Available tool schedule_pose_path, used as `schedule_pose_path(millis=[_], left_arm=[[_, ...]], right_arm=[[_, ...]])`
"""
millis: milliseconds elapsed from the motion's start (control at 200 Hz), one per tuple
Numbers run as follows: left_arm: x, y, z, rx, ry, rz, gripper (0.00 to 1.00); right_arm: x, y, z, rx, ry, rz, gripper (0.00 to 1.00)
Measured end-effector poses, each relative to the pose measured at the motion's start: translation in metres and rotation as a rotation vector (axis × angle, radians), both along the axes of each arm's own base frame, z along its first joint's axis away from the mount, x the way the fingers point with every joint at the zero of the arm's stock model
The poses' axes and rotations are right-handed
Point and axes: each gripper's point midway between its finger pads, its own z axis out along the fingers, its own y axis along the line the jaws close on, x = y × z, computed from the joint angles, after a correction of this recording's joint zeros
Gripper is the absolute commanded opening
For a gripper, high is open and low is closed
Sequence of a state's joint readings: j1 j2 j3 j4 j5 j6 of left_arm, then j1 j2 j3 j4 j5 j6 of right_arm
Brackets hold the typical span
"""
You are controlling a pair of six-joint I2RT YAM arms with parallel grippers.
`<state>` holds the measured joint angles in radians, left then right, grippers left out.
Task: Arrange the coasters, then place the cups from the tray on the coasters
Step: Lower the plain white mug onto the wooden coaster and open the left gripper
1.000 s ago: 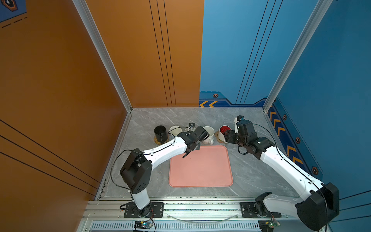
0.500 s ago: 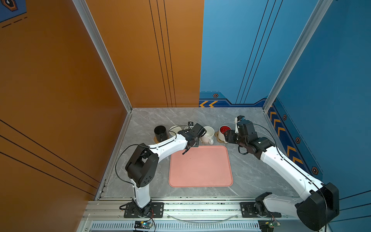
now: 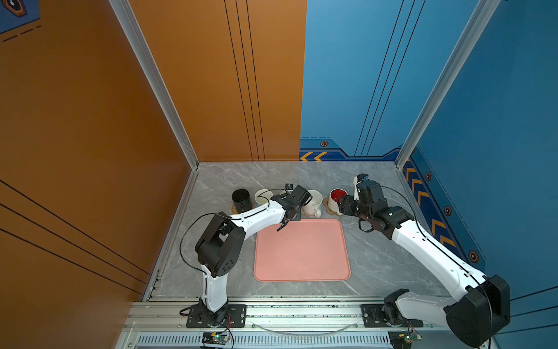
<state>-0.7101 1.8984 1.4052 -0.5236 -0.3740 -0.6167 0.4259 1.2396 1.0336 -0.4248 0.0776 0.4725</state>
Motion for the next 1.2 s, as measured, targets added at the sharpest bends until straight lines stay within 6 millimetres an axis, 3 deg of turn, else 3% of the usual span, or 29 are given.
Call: schedule_pose_path(millis=[481,1051,1111,1202], left_arm=[[0.0014,0.0016,-0.0032,-0.006,0.011,0.004,0.0],[0.0049,-0.0018,-0.0023,-0.022,-0.001,0.006,0.23],[0.0058,-0.0026,-0.0016,-0.026,-0.005,0.007,0.31],[0.0064,-0.0031,-0.0012,-0.03,-0.008,0.008,0.35]], right_arm=[[0.0001,-0.0003,0.0,0.0,0.0,-0.001,0.64],[0.0002,-0.0008,-0.0003,0.0,0.001,-0.002,0.64],[0.0002,-0.0008,-0.0003,0.0,0.001,-0.002,0.64],[0.0004,-0.0014,-0.0003,-0.001,0.001,-0.004,0.64]])
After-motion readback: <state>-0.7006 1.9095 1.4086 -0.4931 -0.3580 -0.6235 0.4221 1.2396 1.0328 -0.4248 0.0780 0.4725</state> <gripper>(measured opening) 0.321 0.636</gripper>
